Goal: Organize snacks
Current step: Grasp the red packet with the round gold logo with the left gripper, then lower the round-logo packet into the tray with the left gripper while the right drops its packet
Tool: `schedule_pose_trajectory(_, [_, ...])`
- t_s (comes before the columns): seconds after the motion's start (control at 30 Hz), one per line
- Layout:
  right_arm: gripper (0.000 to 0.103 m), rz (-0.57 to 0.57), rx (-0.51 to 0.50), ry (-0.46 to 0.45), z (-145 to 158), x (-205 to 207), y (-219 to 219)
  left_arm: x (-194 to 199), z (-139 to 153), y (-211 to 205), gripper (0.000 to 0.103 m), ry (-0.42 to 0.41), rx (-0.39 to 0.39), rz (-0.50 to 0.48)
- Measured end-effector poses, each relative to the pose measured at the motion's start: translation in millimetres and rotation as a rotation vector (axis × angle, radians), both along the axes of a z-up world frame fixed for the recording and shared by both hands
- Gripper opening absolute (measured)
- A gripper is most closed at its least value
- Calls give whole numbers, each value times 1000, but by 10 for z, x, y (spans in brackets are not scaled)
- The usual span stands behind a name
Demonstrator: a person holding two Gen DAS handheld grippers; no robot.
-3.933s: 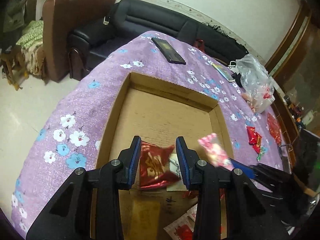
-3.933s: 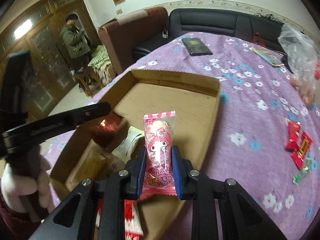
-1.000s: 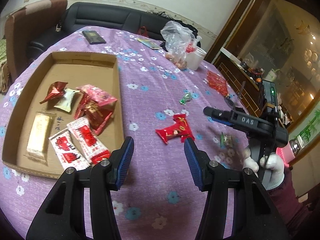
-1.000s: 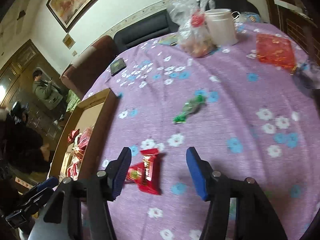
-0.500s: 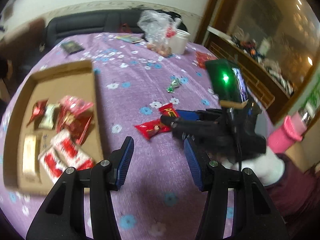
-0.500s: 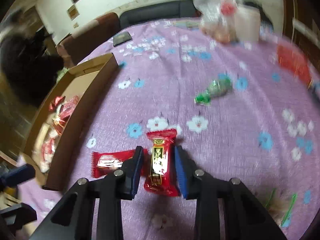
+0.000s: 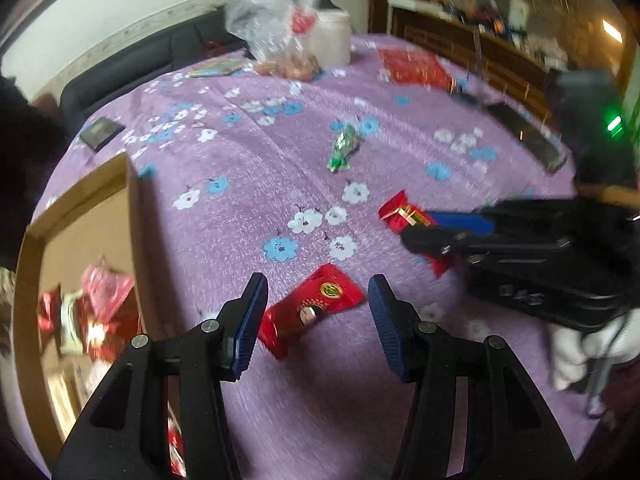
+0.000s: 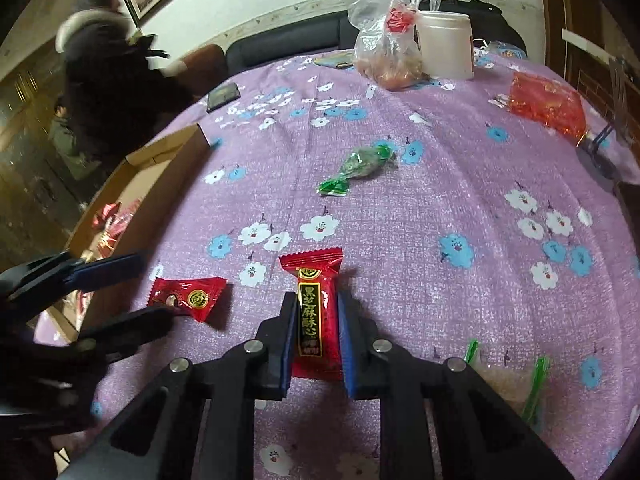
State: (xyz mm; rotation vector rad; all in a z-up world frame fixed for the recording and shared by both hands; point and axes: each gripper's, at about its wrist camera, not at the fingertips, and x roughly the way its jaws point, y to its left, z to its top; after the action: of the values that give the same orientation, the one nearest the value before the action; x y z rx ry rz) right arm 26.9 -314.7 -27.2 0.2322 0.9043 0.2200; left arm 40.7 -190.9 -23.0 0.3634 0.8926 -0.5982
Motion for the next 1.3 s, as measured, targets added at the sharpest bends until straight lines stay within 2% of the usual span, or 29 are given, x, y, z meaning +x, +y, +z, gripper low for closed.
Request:
schedule_pose_trajectory(0.1, [22, 3, 1, -7, 4, -13, 1, 107, -186, -40, 52, 42, 78, -12])
schedule_pose_trajectory(0.13, [22, 2, 6, -8, 5, -11, -4, 117, -219, -31, 52, 59, 82, -9])
schedule_pose_trajectory(0.23, [22, 0, 24, -5, -6, -32, -47, 103, -204, 36, 52, 112, 12, -16])
schedule_pose_trajectory(0.43, [23, -3, 0, -14, -2, -54, -10, 150, -212, 11, 52, 85, -12, 56])
schedule_pose_trajectory(0.57, [23, -3, -26, -25, 2, -66, 29, 139, -239, -38, 52, 49, -23, 67])
schedule_pose_trajectory(0.6, [23, -4, -28, -26, 3, -67, 32, 124, -238, -25, 47, 47, -36, 80])
schedule_pose_trajectory(0.63, [23, -5, -28, -26, 4, -67, 32, 115, -234, -8, 30, 45, -43, 93])
schedule_pose_trajectory(0.67, [23, -6, -27, -27, 2, -66, 30, 109, -227, 13, 22, 49, -48, 101])
schedule_pose_trajectory(0.83, [23, -8, -37, -35, 8, -84, 47, 50, -176, 244, 20, 116, -166, 161])
schedule_pose_trajectory(1.0, [23, -20, -27, -56, 30, -113, 21, -81, -10, 532, 20, 131, -289, 211])
schedule_pose_trajectory(1.3, [23, -46, -44, -92, 71, -164, 24, -432, 342, 1057, 20, 37, -397, 283])
